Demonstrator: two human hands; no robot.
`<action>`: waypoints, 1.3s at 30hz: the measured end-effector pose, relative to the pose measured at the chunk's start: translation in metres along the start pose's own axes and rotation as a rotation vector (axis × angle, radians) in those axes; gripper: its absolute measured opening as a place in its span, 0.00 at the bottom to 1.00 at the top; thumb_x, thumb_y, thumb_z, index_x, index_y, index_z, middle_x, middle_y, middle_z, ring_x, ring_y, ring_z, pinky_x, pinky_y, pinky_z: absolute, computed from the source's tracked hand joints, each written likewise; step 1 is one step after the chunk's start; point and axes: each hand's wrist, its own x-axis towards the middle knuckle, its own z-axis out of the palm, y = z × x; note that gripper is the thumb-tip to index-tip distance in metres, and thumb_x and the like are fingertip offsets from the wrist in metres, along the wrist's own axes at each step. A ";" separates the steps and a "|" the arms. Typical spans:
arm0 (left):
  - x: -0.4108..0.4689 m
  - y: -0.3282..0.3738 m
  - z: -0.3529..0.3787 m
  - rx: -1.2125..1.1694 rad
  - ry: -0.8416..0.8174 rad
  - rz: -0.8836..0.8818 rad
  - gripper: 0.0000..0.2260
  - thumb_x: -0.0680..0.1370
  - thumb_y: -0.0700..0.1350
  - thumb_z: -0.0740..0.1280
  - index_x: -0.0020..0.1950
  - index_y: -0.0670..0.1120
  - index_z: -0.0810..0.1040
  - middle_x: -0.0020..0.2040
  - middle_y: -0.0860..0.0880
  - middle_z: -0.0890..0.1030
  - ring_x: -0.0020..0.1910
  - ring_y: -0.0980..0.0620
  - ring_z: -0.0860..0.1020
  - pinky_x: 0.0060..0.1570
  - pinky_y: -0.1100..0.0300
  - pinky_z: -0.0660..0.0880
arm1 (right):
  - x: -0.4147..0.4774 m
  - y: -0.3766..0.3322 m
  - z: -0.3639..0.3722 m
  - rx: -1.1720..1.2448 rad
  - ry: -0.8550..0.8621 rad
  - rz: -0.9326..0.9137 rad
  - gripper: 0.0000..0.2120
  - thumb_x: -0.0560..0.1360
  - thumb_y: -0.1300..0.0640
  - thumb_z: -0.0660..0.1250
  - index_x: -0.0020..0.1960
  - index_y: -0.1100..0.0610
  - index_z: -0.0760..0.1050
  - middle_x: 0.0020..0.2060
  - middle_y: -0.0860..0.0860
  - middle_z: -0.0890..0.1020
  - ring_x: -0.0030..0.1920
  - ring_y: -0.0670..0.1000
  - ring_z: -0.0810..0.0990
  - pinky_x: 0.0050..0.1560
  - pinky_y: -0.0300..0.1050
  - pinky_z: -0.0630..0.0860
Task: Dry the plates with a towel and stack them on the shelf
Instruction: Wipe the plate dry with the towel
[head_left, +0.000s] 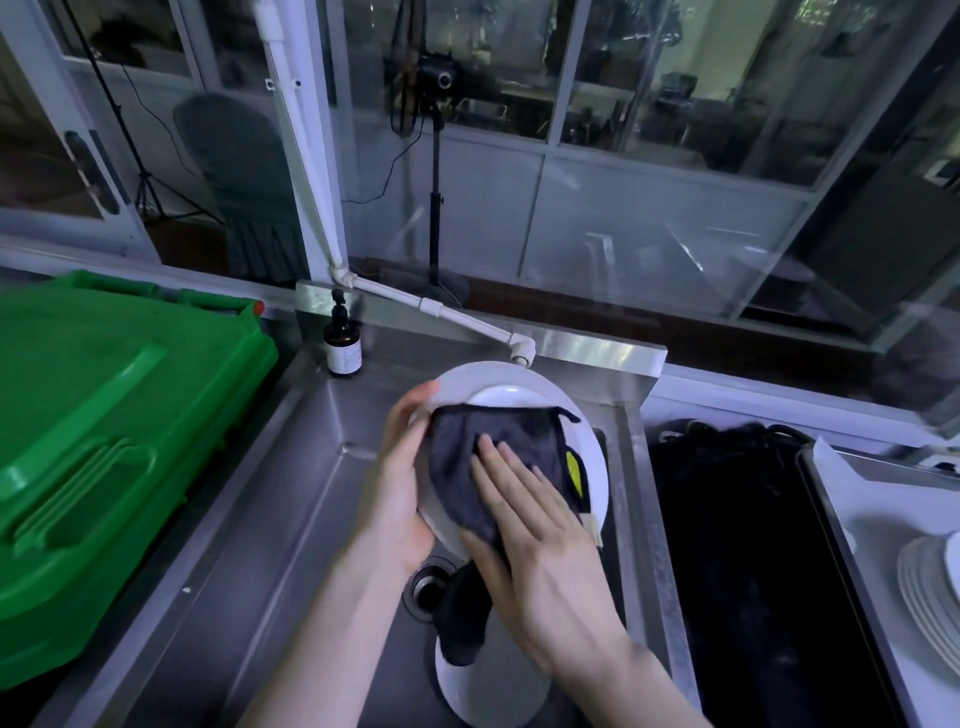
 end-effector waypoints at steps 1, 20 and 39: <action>-0.002 -0.001 0.002 0.019 -0.017 0.010 0.10 0.84 0.41 0.58 0.59 0.50 0.77 0.52 0.53 0.86 0.53 0.55 0.84 0.47 0.65 0.79 | 0.009 0.000 -0.002 0.018 -0.055 0.013 0.26 0.81 0.46 0.56 0.75 0.56 0.65 0.76 0.49 0.64 0.77 0.47 0.60 0.74 0.50 0.62; -0.013 0.000 0.012 0.015 -0.069 0.064 0.17 0.80 0.42 0.60 0.69 0.51 0.74 0.71 0.47 0.77 0.69 0.50 0.75 0.71 0.52 0.68 | 0.041 0.005 -0.002 0.151 -0.068 0.168 0.24 0.83 0.48 0.52 0.77 0.52 0.60 0.77 0.44 0.58 0.78 0.42 0.53 0.78 0.45 0.51; -0.005 0.004 0.013 0.043 -0.129 0.104 0.23 0.77 0.36 0.66 0.69 0.53 0.73 0.65 0.46 0.82 0.63 0.52 0.81 0.54 0.64 0.78 | 0.069 0.003 0.002 0.003 -0.019 0.172 0.25 0.82 0.46 0.46 0.78 0.50 0.59 0.78 0.44 0.57 0.78 0.44 0.50 0.78 0.48 0.46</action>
